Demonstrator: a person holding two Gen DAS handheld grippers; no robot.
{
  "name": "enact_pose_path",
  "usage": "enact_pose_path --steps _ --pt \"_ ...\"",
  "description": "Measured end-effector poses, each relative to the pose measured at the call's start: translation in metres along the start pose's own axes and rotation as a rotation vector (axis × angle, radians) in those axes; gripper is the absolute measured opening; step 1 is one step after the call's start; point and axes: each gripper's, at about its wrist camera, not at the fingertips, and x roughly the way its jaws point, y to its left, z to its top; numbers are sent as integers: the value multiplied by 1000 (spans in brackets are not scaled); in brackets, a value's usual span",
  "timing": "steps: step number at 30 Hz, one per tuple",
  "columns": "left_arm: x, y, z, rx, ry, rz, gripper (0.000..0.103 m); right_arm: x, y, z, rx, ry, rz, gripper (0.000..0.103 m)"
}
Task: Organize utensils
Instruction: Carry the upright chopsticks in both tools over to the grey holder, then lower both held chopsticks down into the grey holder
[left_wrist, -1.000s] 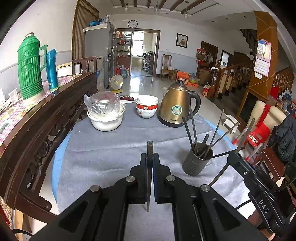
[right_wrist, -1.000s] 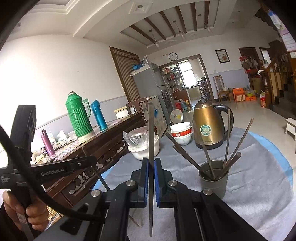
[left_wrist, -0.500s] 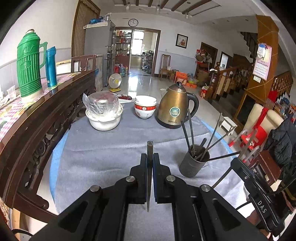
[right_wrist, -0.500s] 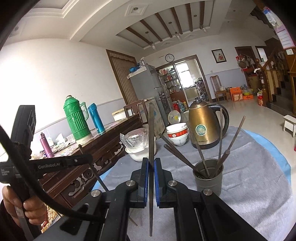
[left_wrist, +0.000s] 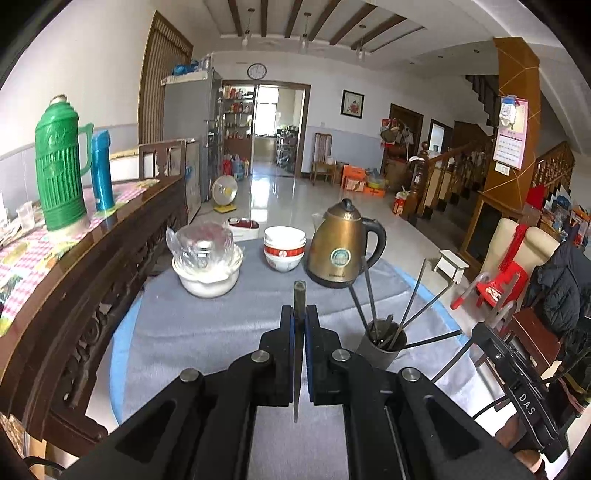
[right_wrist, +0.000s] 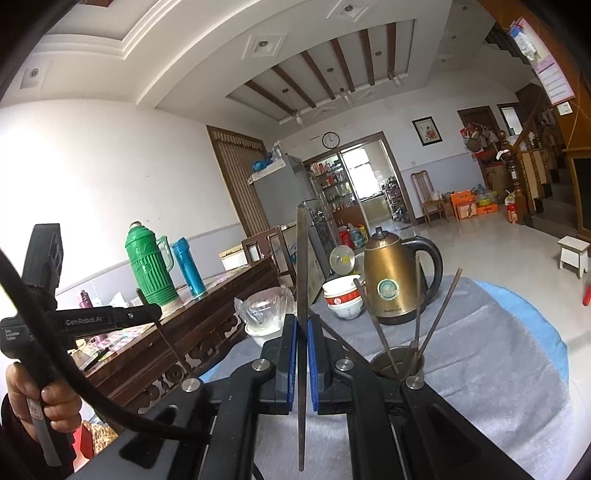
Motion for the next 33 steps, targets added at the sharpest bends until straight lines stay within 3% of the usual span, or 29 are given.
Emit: enact_pose_path --steps 15,33 --pt "-17 -26 23 110 -81 7 5 -25 -20 30 -5 -97 -66 6" --pt "14 -47 54 131 -94 -66 5 -21 -36 54 -26 -130 -116 6"
